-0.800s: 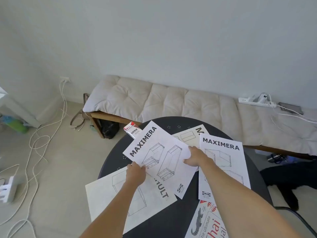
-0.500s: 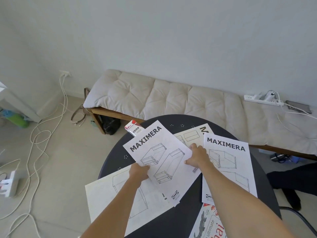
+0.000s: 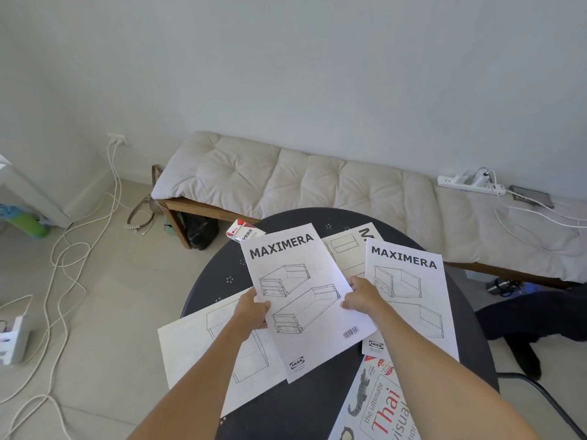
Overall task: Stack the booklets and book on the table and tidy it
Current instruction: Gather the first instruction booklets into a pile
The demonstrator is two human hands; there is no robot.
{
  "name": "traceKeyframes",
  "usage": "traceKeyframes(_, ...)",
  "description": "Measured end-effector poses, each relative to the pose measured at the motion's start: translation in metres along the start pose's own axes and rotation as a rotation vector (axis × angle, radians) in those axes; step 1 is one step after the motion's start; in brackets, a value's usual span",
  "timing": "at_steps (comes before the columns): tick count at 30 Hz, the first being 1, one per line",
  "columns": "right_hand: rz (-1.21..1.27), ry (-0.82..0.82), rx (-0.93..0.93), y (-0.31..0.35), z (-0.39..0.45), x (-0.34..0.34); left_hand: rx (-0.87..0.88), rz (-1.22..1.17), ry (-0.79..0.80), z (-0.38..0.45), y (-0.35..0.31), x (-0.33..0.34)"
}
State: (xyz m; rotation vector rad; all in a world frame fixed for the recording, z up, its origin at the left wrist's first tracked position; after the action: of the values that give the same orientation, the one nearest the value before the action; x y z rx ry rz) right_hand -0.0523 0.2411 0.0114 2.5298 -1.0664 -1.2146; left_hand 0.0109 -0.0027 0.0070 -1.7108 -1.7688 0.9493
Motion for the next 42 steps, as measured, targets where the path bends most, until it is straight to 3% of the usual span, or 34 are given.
traceKeyframes(6, 0.309, 0.026, 0.025, -0.018, -0.032, -0.008, 0.095, 0.193, 0.074, -0.023, -0.015, -0.012)
traceKeyframes(14, 0.32, 0.043, -0.074, -0.06, -0.104, 0.008, 0.168, 0.346, 0.038, -0.072, 0.004, -0.013)
traceKeyframes(29, 0.437, 0.063, 0.083, -0.123, -0.166, 0.112, 0.154, 0.496, -0.054, -0.117, 0.101, -0.032)
traceKeyframes(42, 0.059, -0.092, -0.004, -0.121, -0.176, 0.135, 0.141, 0.542, -0.135, -0.121, 0.124, -0.05)
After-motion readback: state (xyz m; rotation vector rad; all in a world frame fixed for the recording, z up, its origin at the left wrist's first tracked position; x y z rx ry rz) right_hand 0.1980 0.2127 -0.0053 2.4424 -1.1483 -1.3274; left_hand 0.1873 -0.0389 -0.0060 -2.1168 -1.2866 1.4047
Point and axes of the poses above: each hand's wrist, its own z-axis towards the middle knuckle, its own x-axis out of the palm, y = z × x, the point moved 1 cm from there along z, towards the middle knuckle, and after that the axes turned 7 degrees about x, right-handed, at the moved point
